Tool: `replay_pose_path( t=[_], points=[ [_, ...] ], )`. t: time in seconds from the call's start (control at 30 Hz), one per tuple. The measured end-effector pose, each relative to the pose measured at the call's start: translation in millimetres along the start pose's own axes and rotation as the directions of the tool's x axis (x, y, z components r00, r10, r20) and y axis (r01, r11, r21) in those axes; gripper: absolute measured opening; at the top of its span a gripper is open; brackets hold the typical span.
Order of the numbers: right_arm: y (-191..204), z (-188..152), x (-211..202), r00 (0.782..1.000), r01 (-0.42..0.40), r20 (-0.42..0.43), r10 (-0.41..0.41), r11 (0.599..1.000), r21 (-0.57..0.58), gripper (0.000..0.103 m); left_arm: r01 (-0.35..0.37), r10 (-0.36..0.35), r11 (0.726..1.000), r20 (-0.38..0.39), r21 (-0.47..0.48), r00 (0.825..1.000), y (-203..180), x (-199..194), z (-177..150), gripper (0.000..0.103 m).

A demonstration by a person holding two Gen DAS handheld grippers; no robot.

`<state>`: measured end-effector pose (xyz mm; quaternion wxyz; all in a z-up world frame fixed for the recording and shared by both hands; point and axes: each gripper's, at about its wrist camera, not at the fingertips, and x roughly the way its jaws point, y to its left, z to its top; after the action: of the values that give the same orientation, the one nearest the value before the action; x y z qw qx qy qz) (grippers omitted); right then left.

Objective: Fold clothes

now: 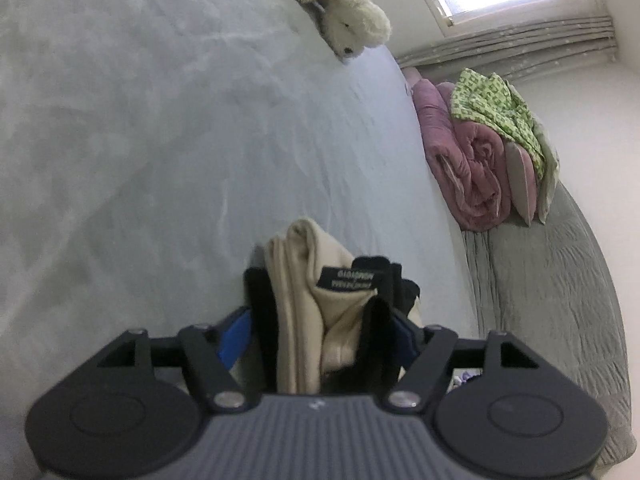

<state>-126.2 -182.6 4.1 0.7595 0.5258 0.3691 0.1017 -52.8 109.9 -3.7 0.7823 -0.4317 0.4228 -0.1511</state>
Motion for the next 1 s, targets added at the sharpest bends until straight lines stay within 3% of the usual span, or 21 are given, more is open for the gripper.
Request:
replay_pose_path(
  t=[0.13, 0.2, 0.27, 0.4, 0.7, 0.83, 1.0],
  points=[
    [5, -2, 10, 1.000, 0.023, 0.011, -0.023, 1.000, 0.018, 0.053, 0.012, -0.012, 1.000, -0.022, -0.023, 1.000, 7, 3, 4, 0.073],
    [10, -3, 10, 0.999, 0.038, 0.027, -0.039, 0.999, 0.012, 0.048, 0.013, -0.015, 0.999, -0.025, -0.052, 1.000, 10, -2, 9, 0.074],
    [14, 1, 4, 0.999, 0.009, 0.052, -0.010, 1.000, 0.027, 0.036, 0.014, -0.015, 0.996, -0.012, -0.083, 1.000, 15, -8, 12, 0.074],
    [27, 14, -6, 0.997, -0.028, 0.078, 0.020, 0.995, 0.093, 0.034, 0.066, -0.072, 0.982, -0.025, -0.176, 0.997, 23, -12, 10, 0.074],
    [51, 29, -1, 0.997, -0.022, 0.078, 0.010, 0.988, 0.154, 0.032, 0.243, -0.253, 0.896, 0.022, -0.370, 0.967, 26, -7, -14, 0.080],
    [52, 31, 1, 0.997, -0.025, 0.080, 0.011, 0.983, 0.183, 0.032, 0.259, -0.268, 0.866, 0.039, -0.428, 0.963, 29, 7, -27, 0.085],
    [48, 29, 1, 0.997, -0.026, 0.072, 0.012, 0.981, 0.195, 0.032, 0.271, -0.257, 0.853, 0.094, -0.445, 0.962, 29, 22, -24, 0.086]
  ],
)
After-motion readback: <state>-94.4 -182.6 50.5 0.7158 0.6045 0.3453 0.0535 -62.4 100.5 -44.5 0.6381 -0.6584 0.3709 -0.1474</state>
